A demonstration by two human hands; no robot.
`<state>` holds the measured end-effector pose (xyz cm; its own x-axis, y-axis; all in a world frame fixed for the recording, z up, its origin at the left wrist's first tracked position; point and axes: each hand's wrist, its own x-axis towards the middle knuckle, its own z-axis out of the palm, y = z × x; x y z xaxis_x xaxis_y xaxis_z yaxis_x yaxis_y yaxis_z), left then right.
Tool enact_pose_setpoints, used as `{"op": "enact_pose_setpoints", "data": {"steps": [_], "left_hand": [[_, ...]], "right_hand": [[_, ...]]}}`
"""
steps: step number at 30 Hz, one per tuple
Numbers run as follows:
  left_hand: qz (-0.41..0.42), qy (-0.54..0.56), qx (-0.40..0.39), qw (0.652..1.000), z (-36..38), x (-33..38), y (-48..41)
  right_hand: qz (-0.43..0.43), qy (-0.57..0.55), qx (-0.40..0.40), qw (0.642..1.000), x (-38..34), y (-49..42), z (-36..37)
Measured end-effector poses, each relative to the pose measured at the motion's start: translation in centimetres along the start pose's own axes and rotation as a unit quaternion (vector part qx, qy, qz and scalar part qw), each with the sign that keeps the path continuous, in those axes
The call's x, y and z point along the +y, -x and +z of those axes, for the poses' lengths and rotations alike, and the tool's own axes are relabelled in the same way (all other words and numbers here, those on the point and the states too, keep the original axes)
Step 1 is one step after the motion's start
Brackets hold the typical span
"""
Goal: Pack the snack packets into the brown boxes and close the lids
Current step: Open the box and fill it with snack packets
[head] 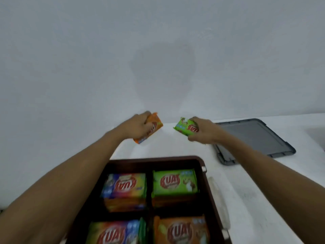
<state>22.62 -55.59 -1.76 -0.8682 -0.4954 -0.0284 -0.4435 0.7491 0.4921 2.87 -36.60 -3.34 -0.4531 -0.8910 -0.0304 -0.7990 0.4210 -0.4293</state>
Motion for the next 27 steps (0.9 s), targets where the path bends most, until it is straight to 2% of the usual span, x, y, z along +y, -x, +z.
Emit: {"op": "enact_pose_setpoints", "data": {"steps": [2,4,10,14,18,21,25,27], "left_hand": [[0.011,0.071,0.038,0.997,-1.6,1.0,3.5],[0.035,0.085,0.035,0.995,-2.6,2.0,7.5],[0.107,0.055,-0.101,0.988,-2.1,2.8,15.8],[0.143,-0.015,-0.189,0.971,-0.4,2.3,19.3],[0.171,-0.162,-0.188,0.954,1.6,1.0,21.1],[0.168,-0.142,-0.172,0.960,1.7,0.2,21.5],[0.156,-0.126,-0.193,0.961,1.8,0.6,21.0],[0.146,-0.130,-0.207,0.959,2.0,1.3,20.5]], "right_hand": [[-0.024,-0.017,-0.013,0.999,-2.6,3.4,-1.5],[-0.048,-0.023,-0.042,0.998,-5.1,7.0,-2.1],[-0.109,0.031,-0.114,0.987,-9.4,15.1,-1.4],[-0.172,0.132,-0.186,0.958,-9.9,17.9,1.5],[-0.230,0.274,-0.137,0.924,-8.9,18.9,3.7],[-0.220,0.285,-0.095,0.928,-8.1,19.1,4.2],[-0.222,0.257,-0.092,0.936,-7.5,19.2,3.4],[-0.246,0.266,-0.081,0.928,-6.6,19.0,2.8]]}}
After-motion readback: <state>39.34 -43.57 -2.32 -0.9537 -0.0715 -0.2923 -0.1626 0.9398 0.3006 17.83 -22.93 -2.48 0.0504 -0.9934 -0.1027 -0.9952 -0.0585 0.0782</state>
